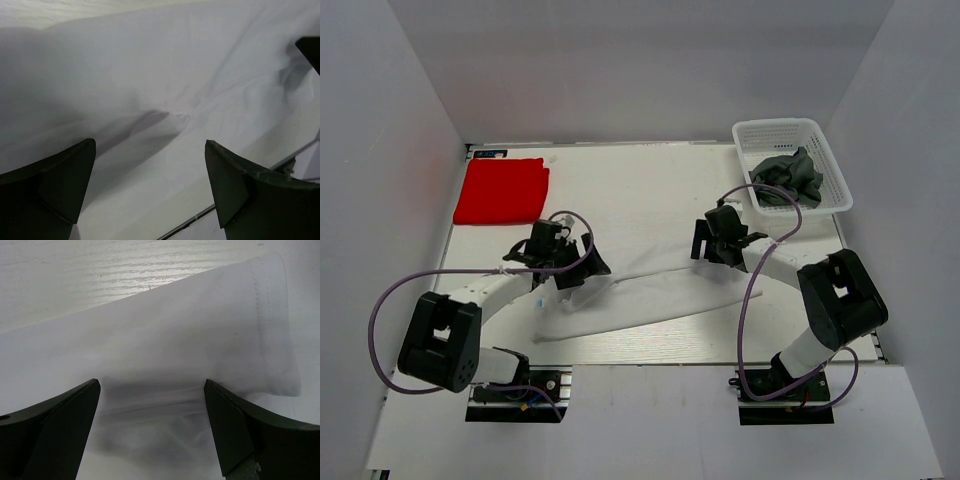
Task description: Fold and stack the t-shirts
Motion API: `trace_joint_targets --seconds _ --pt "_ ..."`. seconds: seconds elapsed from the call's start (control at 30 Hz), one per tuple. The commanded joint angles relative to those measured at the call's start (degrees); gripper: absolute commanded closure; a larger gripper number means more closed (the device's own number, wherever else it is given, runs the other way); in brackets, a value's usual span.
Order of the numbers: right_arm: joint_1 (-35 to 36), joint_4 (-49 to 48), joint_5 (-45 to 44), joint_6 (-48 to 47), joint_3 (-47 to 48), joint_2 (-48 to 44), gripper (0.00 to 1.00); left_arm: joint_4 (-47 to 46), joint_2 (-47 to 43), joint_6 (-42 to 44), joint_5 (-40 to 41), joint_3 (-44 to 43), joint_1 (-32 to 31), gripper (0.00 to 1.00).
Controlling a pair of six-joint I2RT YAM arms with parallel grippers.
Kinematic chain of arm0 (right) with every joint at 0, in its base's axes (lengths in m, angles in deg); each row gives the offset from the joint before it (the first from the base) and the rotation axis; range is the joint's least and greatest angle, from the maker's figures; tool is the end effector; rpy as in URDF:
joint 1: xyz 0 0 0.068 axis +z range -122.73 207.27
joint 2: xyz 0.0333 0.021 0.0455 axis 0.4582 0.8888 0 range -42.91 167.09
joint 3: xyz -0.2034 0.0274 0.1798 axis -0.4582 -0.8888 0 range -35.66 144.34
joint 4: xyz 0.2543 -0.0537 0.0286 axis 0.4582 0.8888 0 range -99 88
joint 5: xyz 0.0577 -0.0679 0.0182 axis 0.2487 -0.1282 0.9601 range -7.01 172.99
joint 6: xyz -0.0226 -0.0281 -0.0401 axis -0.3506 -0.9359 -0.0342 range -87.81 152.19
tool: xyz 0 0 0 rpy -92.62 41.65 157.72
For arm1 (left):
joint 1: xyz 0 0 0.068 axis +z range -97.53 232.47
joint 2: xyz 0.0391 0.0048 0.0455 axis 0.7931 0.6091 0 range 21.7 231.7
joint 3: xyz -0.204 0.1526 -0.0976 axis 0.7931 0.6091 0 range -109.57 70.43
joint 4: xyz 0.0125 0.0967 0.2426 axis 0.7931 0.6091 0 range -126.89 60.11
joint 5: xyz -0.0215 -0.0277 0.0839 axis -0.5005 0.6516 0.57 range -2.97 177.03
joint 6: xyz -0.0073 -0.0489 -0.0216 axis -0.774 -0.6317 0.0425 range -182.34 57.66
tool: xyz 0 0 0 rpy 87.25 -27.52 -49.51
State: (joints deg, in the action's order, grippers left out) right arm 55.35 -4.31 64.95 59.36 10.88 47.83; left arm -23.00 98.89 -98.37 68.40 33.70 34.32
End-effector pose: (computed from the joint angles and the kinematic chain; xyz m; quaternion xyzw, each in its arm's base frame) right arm 0.2804 0.1370 0.1685 0.0477 0.9252 0.0307 0.3753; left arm 0.2337 -0.0886 0.1701 -0.0970 0.9357 -0.2748 0.1988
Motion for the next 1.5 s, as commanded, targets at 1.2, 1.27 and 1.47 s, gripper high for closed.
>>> trace_joint_targets --seconds 1.2,1.27,1.47 --pt "-0.74 0.14 -5.86 1.38 0.39 -6.45 0.10 -2.20 4.64 2.54 -3.07 -6.69 -13.66 0.00" --pt "-0.57 0.32 -5.95 1.65 0.30 -6.36 0.10 -2.73 4.38 2.54 -3.60 -7.21 -15.50 0.00" --pt "-0.48 0.50 -5.77 2.09 0.04 -5.49 0.10 0.87 0.95 2.54 3.96 -7.74 -18.23 0.00"
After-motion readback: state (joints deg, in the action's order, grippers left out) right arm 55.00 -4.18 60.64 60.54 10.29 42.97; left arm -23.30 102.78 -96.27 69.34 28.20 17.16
